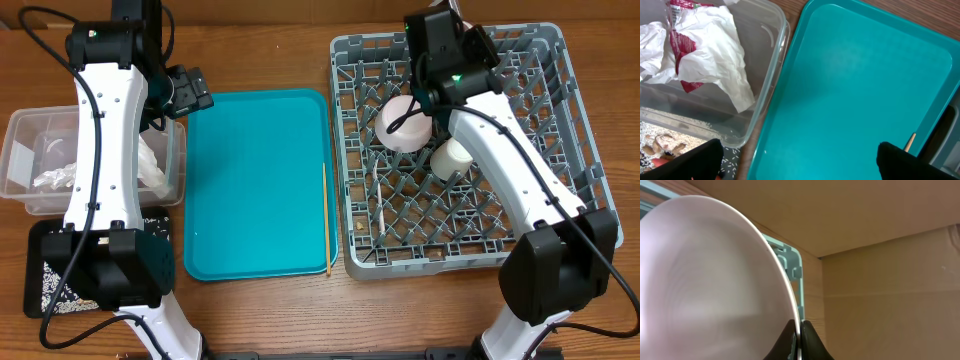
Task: Sort waste into correct bins and load items into the dishwasher
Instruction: 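Reach the right gripper left to the wooden chopstick on the teal tray and grasp it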
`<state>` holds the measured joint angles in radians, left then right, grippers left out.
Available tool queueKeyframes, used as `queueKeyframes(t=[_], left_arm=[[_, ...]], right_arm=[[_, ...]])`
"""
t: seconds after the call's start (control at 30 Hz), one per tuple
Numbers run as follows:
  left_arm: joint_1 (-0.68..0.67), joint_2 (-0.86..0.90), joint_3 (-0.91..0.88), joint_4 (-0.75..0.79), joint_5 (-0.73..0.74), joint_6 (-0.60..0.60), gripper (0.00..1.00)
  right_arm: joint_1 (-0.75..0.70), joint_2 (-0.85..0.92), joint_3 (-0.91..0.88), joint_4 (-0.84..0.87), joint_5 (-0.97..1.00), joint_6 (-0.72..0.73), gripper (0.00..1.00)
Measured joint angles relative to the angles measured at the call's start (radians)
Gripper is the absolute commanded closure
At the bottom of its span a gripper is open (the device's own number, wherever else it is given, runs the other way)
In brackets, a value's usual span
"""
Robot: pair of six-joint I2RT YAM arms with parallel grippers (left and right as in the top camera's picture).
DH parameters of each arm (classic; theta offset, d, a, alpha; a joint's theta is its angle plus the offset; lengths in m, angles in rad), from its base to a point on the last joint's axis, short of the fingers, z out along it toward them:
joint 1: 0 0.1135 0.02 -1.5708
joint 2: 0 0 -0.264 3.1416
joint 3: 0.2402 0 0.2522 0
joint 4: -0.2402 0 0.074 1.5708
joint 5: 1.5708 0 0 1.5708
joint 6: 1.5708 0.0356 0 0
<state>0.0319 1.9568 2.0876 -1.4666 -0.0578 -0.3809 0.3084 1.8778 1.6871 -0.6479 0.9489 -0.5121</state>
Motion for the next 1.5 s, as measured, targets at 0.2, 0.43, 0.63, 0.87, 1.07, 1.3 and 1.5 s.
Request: queueKeyframes(t=[0.2, 0.43, 0.63, 0.87, 1.07, 1.3, 1.5], left_arm=[[0.0, 0.0, 0.0, 0.0, 0.0, 0.0, 0.0], [0.0, 0.0, 0.0, 0.0, 0.0, 0.0, 0.0], [0.0, 0.0, 0.0, 0.0, 0.0, 0.0, 0.0], [0.0, 0.0, 0.0, 0.0, 0.0, 0.0, 0.0], [0.0, 0.0, 0.0, 0.0, 0.0, 0.0, 0.0], [0.0, 0.0, 0.0, 0.0, 0.0, 0.0, 0.0], [0.0, 0.0, 0.0, 0.0, 0.0, 0.0, 0.0]], right_arm=[[0.014, 0.0, 0.0, -0.052, -0.001, 0.011, 0.96], [0.04, 0.028, 0.0, -0.072, -0.011, 0.086, 0.52], [0.041, 0.045, 0.0, -0.066, -0.018, 0.134, 0.25], [0.041, 0.026, 0.002, -0.062, -0.053, 0.152, 0.21], [0.037, -0.156, 0.011, -0.234, -0.406, 0.288, 0.21], [0.042, -0.24, 0.026, -0.365, -1.177, 0.417, 0.55], [0.21, -0.189, -0.008, -0.363, -1.262, 0.624, 0.55]])
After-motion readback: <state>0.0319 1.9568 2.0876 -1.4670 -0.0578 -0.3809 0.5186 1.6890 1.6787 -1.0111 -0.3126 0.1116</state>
